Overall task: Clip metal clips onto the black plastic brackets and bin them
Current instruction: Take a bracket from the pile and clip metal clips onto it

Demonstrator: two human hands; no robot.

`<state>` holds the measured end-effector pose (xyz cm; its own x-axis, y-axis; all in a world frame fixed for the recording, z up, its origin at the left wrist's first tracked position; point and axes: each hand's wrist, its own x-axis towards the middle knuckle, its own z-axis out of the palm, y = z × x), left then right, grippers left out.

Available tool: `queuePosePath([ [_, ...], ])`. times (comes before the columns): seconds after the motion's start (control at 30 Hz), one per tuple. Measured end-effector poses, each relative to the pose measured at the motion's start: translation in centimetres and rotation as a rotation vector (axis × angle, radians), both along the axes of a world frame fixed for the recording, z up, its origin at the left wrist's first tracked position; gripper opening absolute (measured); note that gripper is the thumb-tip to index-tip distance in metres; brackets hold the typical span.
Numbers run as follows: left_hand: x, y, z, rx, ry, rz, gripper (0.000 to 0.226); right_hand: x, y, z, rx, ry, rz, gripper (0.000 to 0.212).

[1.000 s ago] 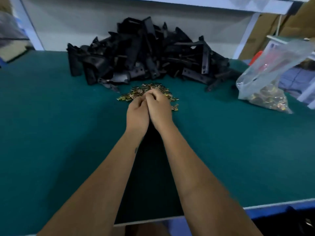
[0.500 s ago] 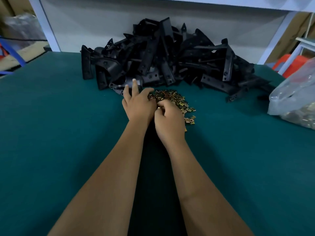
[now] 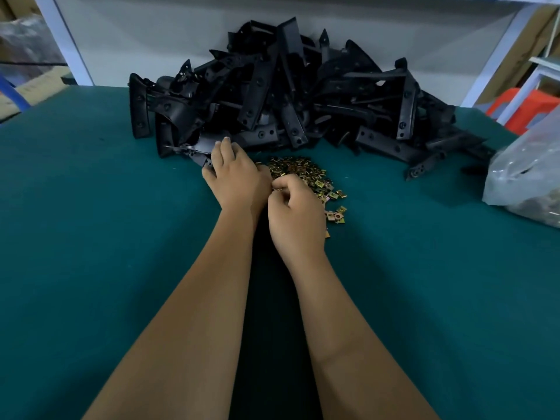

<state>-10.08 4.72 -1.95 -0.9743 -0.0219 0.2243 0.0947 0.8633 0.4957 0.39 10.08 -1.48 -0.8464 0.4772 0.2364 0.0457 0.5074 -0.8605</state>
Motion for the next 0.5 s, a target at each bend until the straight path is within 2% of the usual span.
queuePosePath([
  [0.13, 1.3, -0.8, 0.5, 0.063, 0.051, 0.004, 0.043, 0.3, 0.0, 0.1, -0.032, 0.019, -0.006, 0.022],
  [0.27, 3.0, -1.3, 0.6, 0.078, 0.119, 0.099, 0.037, 0.4, -0.1, 0.0, -0.061, 0.027, -0.015, 0.021],
  [0.4, 4.7, -1.4, 0.7, 0.183, 0.331, 0.145, 0.053, 0.3, -0.1, 0.0, -0.06, 0.041, -0.024, 0.023],
  [0.5, 6.1, -1.6, 2.1, 0.431, 0.563, 0.107, 0.053, 0.3, -0.1, -0.1, -0.056, 0.088, -0.047, 0.025],
])
